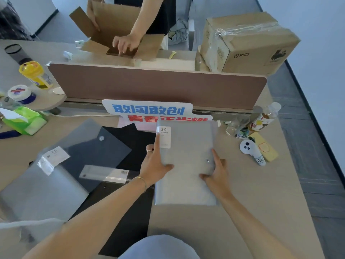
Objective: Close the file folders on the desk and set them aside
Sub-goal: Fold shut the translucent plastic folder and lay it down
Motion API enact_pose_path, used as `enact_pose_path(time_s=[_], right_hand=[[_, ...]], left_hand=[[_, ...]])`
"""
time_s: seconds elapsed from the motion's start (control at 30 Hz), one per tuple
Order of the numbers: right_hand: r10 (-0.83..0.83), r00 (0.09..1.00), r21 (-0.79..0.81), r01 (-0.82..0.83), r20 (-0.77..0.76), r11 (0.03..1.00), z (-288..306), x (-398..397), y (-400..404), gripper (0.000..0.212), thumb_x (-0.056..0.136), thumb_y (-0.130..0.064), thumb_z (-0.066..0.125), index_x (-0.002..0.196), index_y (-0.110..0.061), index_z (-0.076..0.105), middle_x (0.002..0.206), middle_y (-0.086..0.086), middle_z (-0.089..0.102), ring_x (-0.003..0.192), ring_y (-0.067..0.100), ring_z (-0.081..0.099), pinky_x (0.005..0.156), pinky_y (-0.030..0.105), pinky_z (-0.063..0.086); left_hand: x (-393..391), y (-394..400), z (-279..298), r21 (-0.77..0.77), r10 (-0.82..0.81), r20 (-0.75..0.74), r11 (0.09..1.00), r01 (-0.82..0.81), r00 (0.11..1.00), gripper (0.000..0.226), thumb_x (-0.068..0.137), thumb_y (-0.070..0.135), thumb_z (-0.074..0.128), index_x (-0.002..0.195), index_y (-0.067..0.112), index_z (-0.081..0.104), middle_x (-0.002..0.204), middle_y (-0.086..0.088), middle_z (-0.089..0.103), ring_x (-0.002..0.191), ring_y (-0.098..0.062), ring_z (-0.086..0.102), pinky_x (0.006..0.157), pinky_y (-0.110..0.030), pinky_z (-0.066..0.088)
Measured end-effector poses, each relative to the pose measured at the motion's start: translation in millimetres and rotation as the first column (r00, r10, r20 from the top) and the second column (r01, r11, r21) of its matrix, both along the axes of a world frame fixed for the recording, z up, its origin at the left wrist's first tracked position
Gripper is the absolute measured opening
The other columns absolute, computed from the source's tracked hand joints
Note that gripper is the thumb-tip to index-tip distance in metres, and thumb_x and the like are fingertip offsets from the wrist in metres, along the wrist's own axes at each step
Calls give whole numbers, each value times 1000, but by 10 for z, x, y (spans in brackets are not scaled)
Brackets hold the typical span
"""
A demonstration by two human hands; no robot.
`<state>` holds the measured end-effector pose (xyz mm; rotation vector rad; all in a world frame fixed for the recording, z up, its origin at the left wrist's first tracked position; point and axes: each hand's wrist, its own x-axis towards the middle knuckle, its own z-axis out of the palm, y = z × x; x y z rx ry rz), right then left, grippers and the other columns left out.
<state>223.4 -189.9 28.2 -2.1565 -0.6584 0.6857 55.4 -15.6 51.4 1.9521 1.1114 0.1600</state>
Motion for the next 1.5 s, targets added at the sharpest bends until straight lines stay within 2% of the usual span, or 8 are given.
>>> enact_pose_path(time_s=[0.13,0.23,0.33,0.57,0.8,1.0,1.2,1.5], right_hand=[[-16,997,-85,23,79,996,-159,159,-129,101,68,-7,78,151,-33,28,130,1,37,111,19,52,89,23,41],[6,996,-120,4,84,993,-330,299,-201,97,66,-4,75,148,-32,33,128,-2,32,106,21,55,80,24,44],[24,998,-171,-12,66,985,-475,444,-250,96,65,-3,73,147,-34,35,127,-3,31,100,22,58,73,18,42],[77,992,-271,-48,96,961,-736,624,-294,90,70,-12,75,147,-32,33,140,1,25,110,28,54,84,30,49],[160,965,-388,-69,208,919,-908,643,-305,87,67,-23,77,145,-27,40,148,9,22,129,34,40,96,41,48],[290,893,-532,-69,344,844,-910,600,-321,86,76,-39,73,150,-25,32,156,19,21,138,40,29,109,50,33],[351,835,-455,-139,424,880,-632,487,-178,82,84,-27,68,154,-18,26,160,21,17,143,42,24,114,51,29],[413,756,-325,-275,508,905,38,-66,428,82,85,-21,69,153,-16,23,161,18,20,149,38,18,119,50,23]], left_hand=[[227,-138,-278,60,-107,-211,991,123,972,97,81,36,82,156,36,20,150,-4,25,114,-25,59,84,-33,61],[395,-251,-428,34,-145,-251,987,158,957,90,85,32,79,158,30,26,157,-6,17,122,-29,55,87,-30,56],[525,-327,-530,-87,-186,-249,982,169,951,91,87,23,77,160,28,24,160,-12,14,135,-33,42,104,-32,46],[716,-368,-840,-57,-238,-281,971,232,930,97,84,14,81,161,27,22,169,3,-10,151,-29,15,116,-36,35],[760,-424,-927,79,-271,-398,942,327,876,81,90,19,74,157,28,30,169,2,-7,146,-32,26,109,-39,47],[728,-427,-861,122,-297,-465,911,393,834,76,97,33,66,159,30,23,171,-3,-5,154,-33,14,120,-43,32],[624,-357,-644,324,-297,-429,831,452,853,65,101,38,55,158,29,27,169,-7,16,155,-33,14,126,-51,18],[11,-43,-75,467,-100,-395,834,293,913,70,101,42,46,161,30,13,171,-3,15,159,-31,6,126,-58,3]])
